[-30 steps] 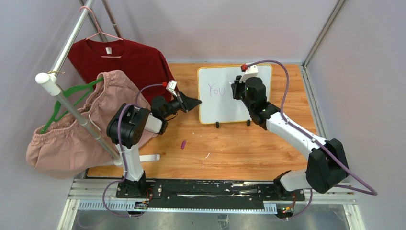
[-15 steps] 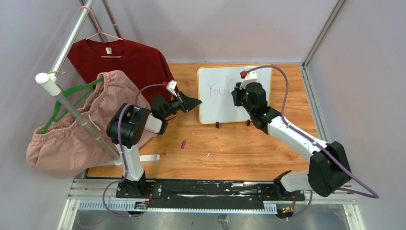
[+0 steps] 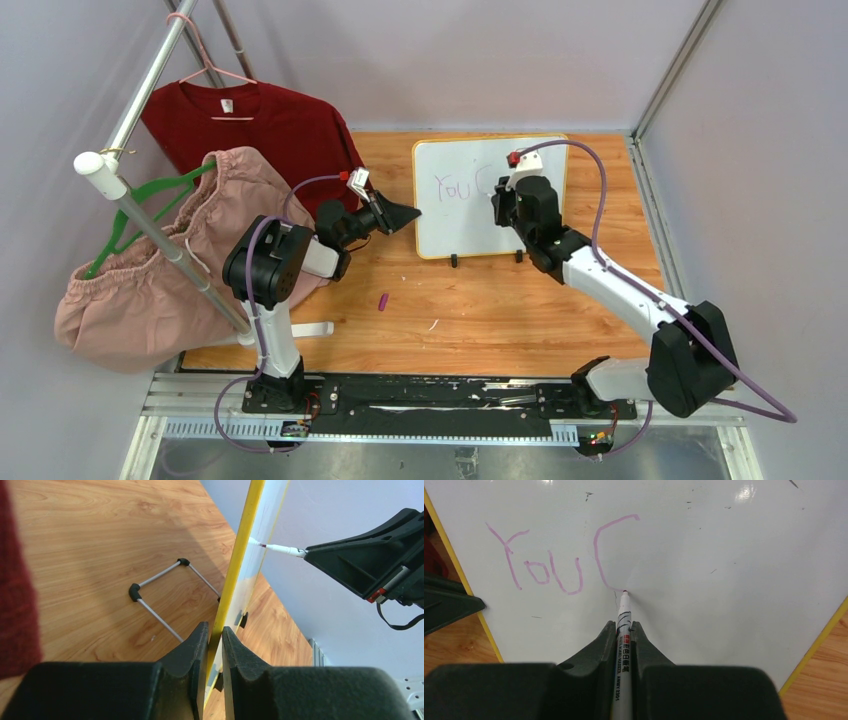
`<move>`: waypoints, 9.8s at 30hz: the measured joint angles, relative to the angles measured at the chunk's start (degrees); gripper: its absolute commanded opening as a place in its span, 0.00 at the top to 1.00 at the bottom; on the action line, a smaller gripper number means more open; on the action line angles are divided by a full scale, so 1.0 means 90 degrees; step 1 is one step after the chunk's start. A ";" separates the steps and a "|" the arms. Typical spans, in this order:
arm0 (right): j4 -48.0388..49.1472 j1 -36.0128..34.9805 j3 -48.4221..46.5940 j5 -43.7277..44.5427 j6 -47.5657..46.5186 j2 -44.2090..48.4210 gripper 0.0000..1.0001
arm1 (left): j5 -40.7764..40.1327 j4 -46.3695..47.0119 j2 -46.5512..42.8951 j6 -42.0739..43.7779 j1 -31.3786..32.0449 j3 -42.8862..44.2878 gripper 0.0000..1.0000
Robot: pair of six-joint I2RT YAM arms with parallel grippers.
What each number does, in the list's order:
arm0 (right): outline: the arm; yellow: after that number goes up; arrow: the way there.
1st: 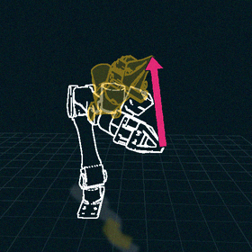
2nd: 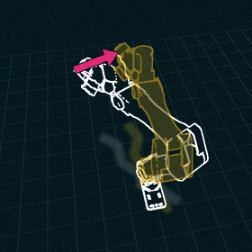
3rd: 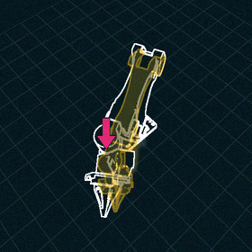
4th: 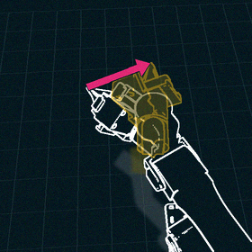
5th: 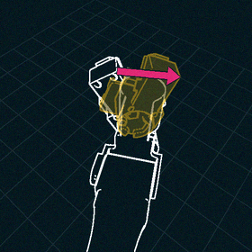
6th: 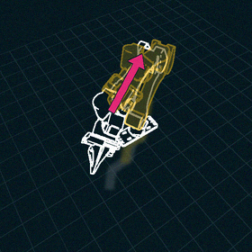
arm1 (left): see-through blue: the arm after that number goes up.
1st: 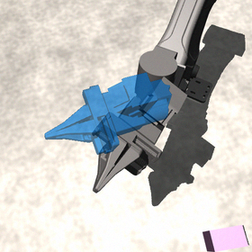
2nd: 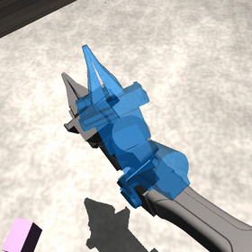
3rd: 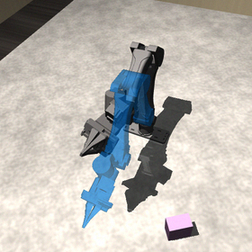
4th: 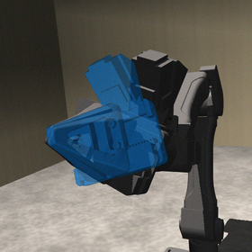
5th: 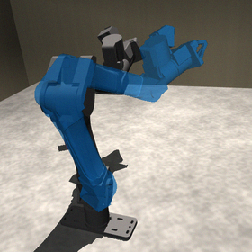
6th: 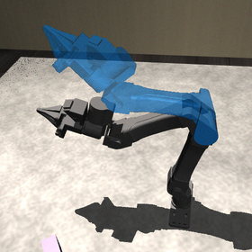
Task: Write a sentence on the whiteboard
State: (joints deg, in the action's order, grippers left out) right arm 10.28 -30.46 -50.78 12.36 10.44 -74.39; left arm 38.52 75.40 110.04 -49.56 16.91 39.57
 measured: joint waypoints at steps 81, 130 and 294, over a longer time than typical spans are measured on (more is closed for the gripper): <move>0.0175 0.0155 -0.0017 -0.0291 0.0085 -0.0029 1.00 | 0.0000 0.0090 0.0000 -0.0019 0.0000 -0.0012 0.80; -0.0197 0.0265 -0.0483 0.0129 0.0032 -0.0112 1.00 | 0.0002 0.0092 0.0000 -0.0022 0.0000 -0.0017 0.80; -0.0556 0.0991 0.0068 0.0369 0.0561 0.1047 1.00 | 0.0000 0.0092 -0.0002 0.0022 0.0090 -0.0019 0.82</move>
State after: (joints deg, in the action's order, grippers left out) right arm 5.28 -21.54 -50.17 15.68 15.49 -64.97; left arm 38.52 76.23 110.02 -49.36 17.72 39.40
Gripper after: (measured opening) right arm 0.138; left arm 0.187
